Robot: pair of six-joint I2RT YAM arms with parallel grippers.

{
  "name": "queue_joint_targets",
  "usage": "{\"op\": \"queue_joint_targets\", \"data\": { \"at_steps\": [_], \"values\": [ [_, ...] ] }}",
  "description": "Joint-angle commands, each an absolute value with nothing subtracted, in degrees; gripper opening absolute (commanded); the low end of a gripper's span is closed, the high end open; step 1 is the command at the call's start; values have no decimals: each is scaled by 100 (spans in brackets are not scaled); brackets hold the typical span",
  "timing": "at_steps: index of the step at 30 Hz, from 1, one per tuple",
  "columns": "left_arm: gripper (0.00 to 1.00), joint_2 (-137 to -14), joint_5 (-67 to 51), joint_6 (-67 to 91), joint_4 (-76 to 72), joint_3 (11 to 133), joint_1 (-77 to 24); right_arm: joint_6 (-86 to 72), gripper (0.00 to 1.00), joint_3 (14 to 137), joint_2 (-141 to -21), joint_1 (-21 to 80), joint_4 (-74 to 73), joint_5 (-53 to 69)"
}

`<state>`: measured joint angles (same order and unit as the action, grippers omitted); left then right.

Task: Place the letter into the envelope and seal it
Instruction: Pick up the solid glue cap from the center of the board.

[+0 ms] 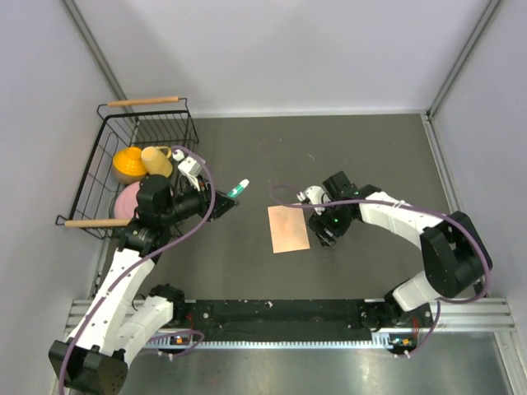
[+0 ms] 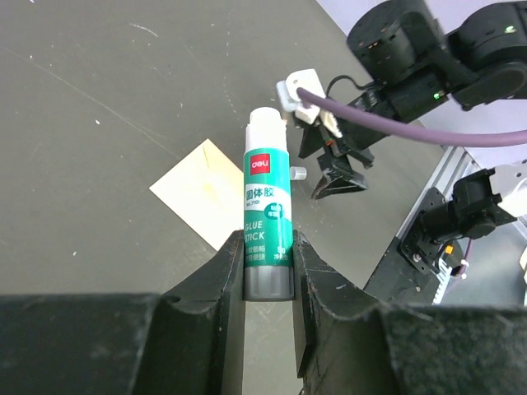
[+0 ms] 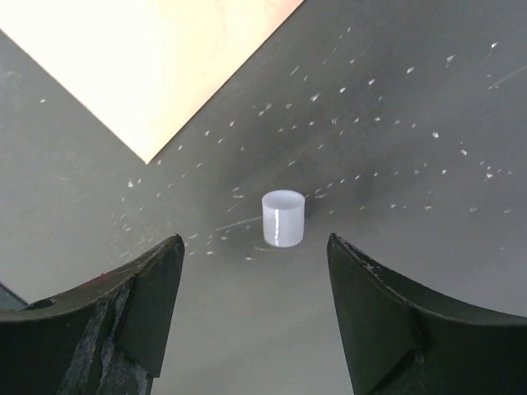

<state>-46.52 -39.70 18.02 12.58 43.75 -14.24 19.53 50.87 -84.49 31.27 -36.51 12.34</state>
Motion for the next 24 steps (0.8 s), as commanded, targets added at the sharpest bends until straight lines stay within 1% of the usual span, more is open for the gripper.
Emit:
{"op": "queue_joint_targets", "data": {
  "at_steps": [1,4,9,11,14,15,16,17,24],
  "values": [
    [0,-4526,-4096,1986,817,4315,-1371,2030,69,5211,-8796,3094,-3173,1090],
    [0,-4526,-4105,1986,800,4307,-1362,1952,65,5282,-9016,3094,-3120,1116],
    [0,-4535,-4113,1995,756,4307,-1327,1820,52,5308,-9246,3094,-3050,1011],
    [0,-4544,-4131,2013,747,4298,-1327,1680,49,5440,-9316,3094,-3050,958],
    [0,-4562,-4175,2021,712,4245,-1318,1424,40,5660,-9439,3094,-3102,906],
    [0,-4579,-4175,2013,721,4245,-1310,1372,34,5756,-9474,3102,-3129,844],
    [0,-4579,-4192,1995,721,4254,-1310,1223,31,5809,-9492,3094,-3233,826],
    [0,-4579,-4210,1995,721,4245,-1292,1135,25,5870,-9510,3102,-3304,817],
    [0,-4632,-4658,2267,343,3999,-1204,-112,15,6784,-9352,3076,-3893,1352]
  ]
}}
